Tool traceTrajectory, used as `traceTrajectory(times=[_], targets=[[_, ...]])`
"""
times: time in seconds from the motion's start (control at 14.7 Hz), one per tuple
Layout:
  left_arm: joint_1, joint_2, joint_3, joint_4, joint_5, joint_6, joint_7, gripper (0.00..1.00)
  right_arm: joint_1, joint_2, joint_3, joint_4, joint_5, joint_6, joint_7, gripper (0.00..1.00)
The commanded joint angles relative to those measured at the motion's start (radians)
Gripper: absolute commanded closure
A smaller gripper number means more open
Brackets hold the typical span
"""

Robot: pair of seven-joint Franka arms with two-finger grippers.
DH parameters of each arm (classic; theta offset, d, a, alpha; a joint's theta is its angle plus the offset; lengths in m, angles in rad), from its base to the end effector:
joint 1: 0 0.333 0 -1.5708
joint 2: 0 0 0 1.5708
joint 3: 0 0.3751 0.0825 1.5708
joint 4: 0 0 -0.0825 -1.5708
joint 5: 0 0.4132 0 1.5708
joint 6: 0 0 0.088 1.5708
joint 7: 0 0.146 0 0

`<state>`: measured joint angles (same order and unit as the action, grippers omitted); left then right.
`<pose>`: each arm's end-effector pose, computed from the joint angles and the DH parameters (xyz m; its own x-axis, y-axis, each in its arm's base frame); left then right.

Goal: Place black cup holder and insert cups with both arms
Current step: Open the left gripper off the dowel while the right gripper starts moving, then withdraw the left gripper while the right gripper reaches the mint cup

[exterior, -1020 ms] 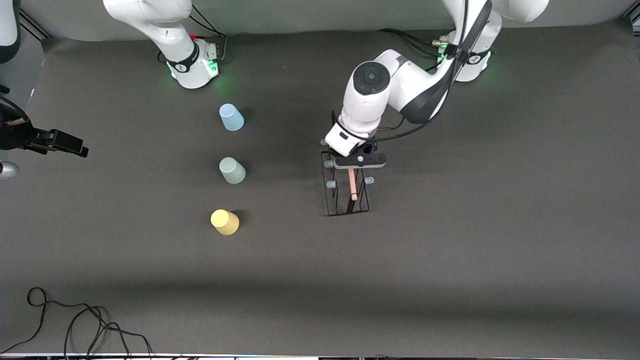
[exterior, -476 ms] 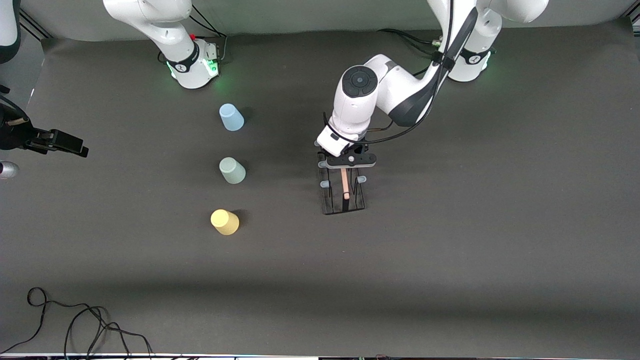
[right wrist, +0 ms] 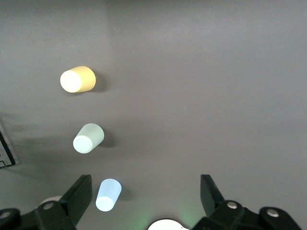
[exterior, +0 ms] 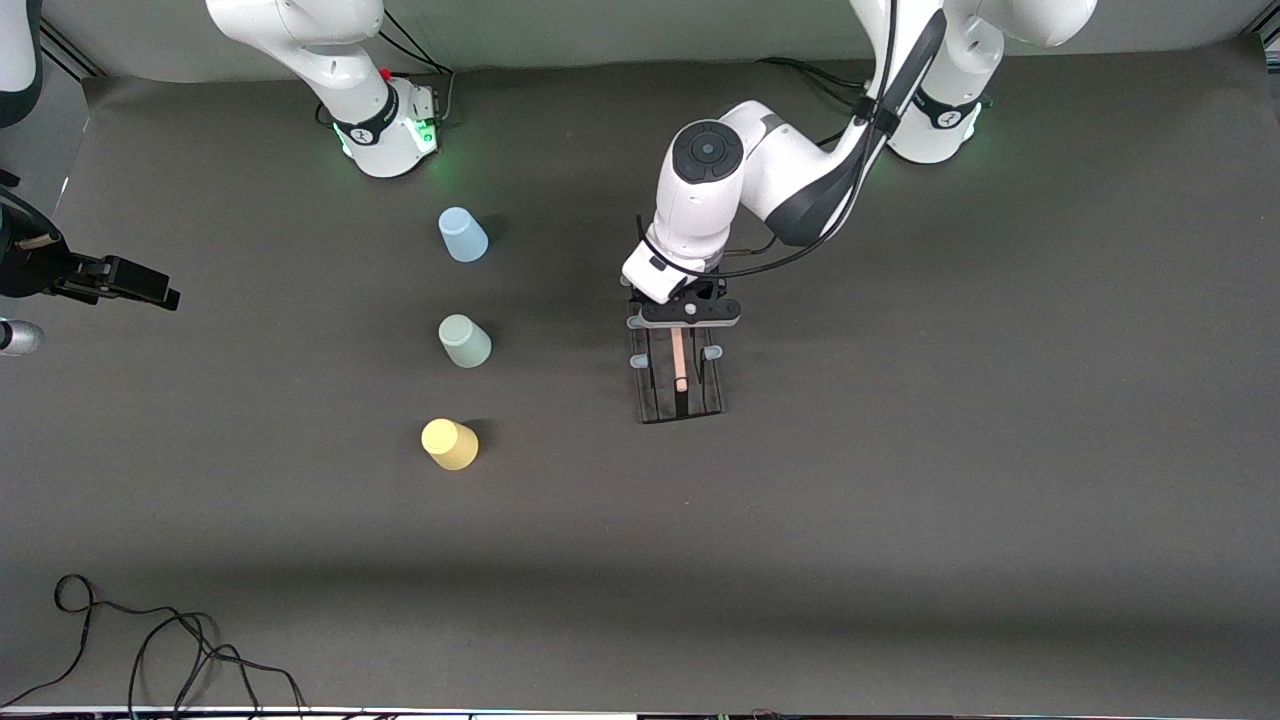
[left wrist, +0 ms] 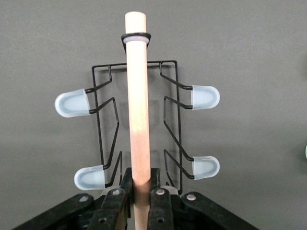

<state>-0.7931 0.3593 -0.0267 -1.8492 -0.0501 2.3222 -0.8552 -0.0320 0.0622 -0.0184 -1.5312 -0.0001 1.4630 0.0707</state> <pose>0.4730 -0.5083 0.3405 0.9968 0.0718 0.0364 0.0671 -0.9908 0.1175 0.5882 -0.0293 0.6192 0.9842 -0.1205 -0.1296 -0.1202 -0.9927 0.0104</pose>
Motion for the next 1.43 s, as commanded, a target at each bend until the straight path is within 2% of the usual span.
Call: traceTrajectory(times=[0.0,0.07,0.14,0.2,0.54,0.68,0.95,1.09,1.22,1.36], targets=[[-0.021,0.001,0.017,0.008,0.012,0.006,-0.021,1.0,0.007,0.004,-0.003,0.009,0.005,-0.018,-0.005,0.0],[-0.021,0.007,0.017,0.01,0.012,0.008,-0.021,0.81,0.009,0.004,-0.003,0.009,0.005,-0.02,-0.005,0.0],[-0.021,0.013,0.016,0.01,0.012,0.016,-0.016,0.31,0.011,0.002,-0.003,0.0,0.005,-0.02,-0.003,0.0],[-0.021,0.015,0.017,0.01,0.012,0.029,-0.005,0.0,0.012,-0.002,-0.002,-0.009,0.005,-0.02,-0.002,0.0],[0.035,-0.048,0.025,0.01,0.013,0.005,0.021,0.0,0.063,-0.004,0.002,-0.03,0.017,-0.02,0.141,0.0],[0.084,-0.11,0.025,0.016,0.012,-0.085,0.073,0.0,0.107,-0.013,0.002,-0.064,0.019,-0.015,0.223,0.0],[0.24,-0.192,0.025,0.079,0.013,-0.292,0.212,0.0,0.138,-0.034,0.006,-0.115,0.02,0.0,0.259,0.0],[0.303,-0.197,0.028,0.103,0.013,-0.302,0.249,0.0,0.173,-0.062,0.008,-0.177,0.023,0.045,0.321,0.0],[0.38,-0.203,0.028,0.104,0.047,-0.299,0.287,0.0,0.225,-0.056,0.008,-0.204,0.034,0.089,0.458,0.0],[0.464,-0.215,0.025,0.102,0.059,-0.302,0.375,0.0,0.262,-0.05,0.006,-0.239,0.035,0.138,0.489,0.0]])
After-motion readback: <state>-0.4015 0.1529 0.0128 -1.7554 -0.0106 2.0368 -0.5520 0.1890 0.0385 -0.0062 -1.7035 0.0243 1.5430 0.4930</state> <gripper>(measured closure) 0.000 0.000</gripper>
